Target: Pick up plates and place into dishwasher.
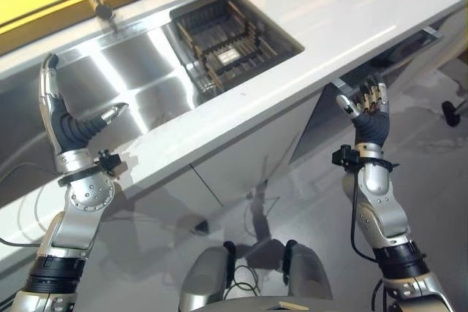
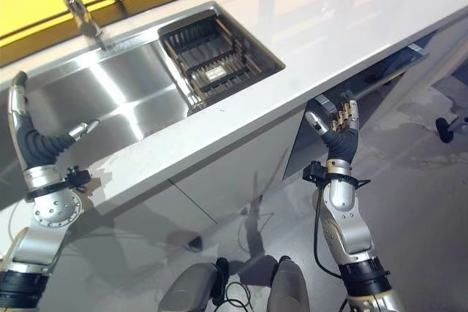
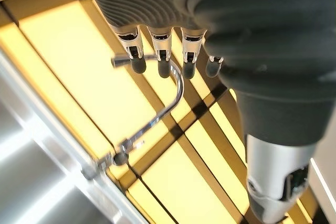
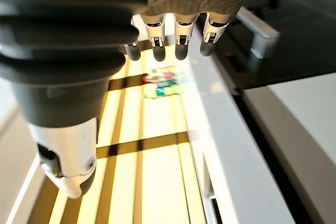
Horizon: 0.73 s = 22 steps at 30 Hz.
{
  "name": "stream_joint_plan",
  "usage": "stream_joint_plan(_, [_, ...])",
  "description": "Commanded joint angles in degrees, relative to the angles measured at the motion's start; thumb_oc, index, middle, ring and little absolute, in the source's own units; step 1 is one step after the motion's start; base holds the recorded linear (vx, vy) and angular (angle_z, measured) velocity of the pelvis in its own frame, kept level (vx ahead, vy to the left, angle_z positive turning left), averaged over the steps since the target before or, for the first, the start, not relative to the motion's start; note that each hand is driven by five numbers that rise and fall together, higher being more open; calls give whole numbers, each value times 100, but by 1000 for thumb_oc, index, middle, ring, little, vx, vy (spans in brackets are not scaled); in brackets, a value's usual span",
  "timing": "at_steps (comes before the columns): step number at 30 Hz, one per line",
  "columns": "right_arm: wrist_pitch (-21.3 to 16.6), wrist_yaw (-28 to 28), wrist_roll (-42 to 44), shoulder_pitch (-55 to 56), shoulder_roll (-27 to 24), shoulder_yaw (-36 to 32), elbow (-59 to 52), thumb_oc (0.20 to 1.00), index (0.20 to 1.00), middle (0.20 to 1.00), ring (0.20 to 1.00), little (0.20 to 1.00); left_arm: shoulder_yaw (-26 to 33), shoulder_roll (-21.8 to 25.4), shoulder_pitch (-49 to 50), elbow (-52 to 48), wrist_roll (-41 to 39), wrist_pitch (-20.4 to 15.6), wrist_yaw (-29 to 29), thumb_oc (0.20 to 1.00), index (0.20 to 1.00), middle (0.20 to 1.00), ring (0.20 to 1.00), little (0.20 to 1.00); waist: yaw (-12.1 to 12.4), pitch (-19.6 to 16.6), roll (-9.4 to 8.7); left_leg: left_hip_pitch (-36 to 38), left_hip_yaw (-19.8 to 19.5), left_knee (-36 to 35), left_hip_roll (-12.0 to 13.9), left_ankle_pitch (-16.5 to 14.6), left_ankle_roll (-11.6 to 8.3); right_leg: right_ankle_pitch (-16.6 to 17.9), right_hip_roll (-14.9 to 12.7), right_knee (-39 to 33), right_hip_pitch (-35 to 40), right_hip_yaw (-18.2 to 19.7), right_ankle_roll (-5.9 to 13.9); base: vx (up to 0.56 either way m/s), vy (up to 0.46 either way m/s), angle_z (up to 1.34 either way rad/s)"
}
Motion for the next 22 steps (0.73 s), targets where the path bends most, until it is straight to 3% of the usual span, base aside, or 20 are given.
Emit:
stream_joint_plan(1, [-388,343,-408,-220,-82,279,-440,1000,1000,1000,1000,1000,-80,-42,140,-494,-658,-479,-494,1000,1000,1000,1000,1000,135,-550,-228,318,-211,50,-193,-618,463,2021,-396,-1840,182,397,252,-55,129,2])
stream_joint_plan(5, [-385,131,-631,-442,-264,308,-480,1000,1000,1000,1000,1000,-636,-355,-103,-689,-1226,-467,-1337,1000,1000,1000,1000,1000,345,-843,-253,422,-538,-377,-336,-397,494,2019,-261,-1855,437,391,247,44,41,37])
stream_joint_plan(12, [-84,240,-476,-158,-611,95,-1029,1000,1000,1000,1000,1000,-1012,-702,-367,-929,-2135,25,-2192,1000,1000,1000,1000,1000,417,-1372,-385,494,-1358,-867,-341,-193,440,1454,253,-1887,782,715,213,122,-73,99])
stream_joint_plan(14, [-129,447,-323,-70,-661,32,-1038,1000,1000,1000,1000,1000,-965,-718,-298,-989,-2216,-33,-2117,1000,1000,1000,1000,1000,499,-1459,-413,582,-1464,-1036,-211,-105,321,1394,210,-1933,851,480,208,104,-150,92])
stream_joint_plan(18, [-41,672,-210,-40,-749,52,-1028,1000,1000,1000,1000,1000,-872,-738,-252,-1125,-2478,-38,-2138,1000,1000,1000,1000,1000,625,-1606,-391,728,-1584,-1351,126,126,110,958,326,-2131,1080,161,164,97,-153,62])
stream_joint_plan(22, [-55,954,-51,93,-896,12,-1070,1000,1000,1000,1000,1000,-799,-759,-175,-1248,-2591,-44,-2027,1000,1000,1000,1000,1000,688,-1681,-417,751,-1497,-1444,440,274,-112,767,430,-2292,1283,-107,10,65,-168,24])
